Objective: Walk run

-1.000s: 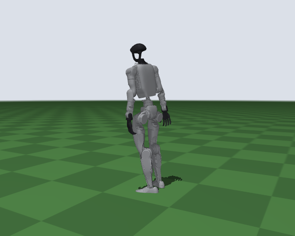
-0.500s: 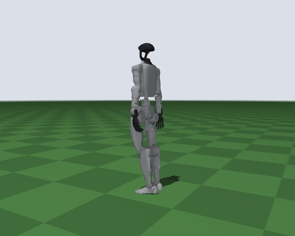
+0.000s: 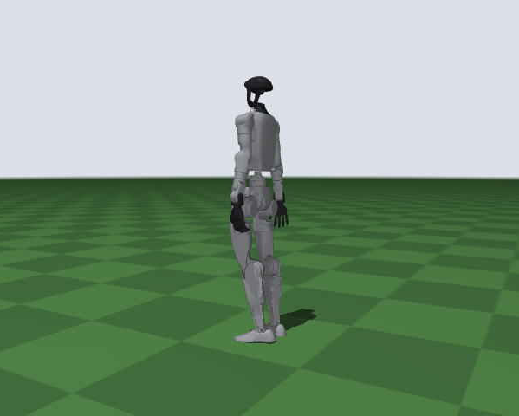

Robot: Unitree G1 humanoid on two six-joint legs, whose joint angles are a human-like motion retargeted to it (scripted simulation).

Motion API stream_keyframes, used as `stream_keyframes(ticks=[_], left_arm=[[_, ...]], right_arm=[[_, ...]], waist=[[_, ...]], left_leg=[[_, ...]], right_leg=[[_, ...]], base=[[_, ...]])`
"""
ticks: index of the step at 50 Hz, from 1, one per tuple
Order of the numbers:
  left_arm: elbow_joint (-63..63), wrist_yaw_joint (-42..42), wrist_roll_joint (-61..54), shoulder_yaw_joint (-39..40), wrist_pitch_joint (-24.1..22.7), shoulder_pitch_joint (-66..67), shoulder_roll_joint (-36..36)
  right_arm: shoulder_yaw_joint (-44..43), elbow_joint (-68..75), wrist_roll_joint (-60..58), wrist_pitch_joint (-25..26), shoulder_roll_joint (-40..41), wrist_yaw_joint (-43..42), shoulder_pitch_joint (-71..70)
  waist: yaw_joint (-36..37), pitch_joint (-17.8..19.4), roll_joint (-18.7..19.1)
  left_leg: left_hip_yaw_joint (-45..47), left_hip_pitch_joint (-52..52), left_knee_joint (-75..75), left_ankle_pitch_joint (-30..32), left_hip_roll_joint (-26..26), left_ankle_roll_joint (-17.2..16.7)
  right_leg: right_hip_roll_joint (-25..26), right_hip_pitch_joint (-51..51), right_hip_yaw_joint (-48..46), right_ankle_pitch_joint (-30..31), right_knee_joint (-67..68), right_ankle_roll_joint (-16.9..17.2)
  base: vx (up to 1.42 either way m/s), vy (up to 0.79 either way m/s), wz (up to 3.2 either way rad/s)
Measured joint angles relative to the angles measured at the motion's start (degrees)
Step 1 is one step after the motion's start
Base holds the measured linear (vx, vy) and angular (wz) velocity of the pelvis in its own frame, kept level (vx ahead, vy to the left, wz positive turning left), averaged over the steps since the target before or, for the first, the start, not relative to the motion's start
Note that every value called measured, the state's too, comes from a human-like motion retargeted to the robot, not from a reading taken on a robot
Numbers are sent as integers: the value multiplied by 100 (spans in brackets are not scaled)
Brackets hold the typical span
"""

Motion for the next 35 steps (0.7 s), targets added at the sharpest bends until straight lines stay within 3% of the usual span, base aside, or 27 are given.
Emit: stream_keyframes(ticks=[27, 35], left_arm=[[32, -83, 167, -100, -46, 47, 24], [-276, 331, -30, -90, -616, 128, 3]], right_arm=[[130, -150, 4, -135, -59, -9, 67], [333, -794, 509, -831, 21, -76, 99]], waist=[[8, 170, 156], [-33, 217, 168]], left_leg=[[86, -300, 24, 14, 127, -127], [82, -450, 395, -309, 191, -185]], right_leg=[[-45, -365, 323, -169, 131, -44], [-38, -400, 392, -326, 173, -82]], base=[[-1, -2, 1], [3, -5, 2]])
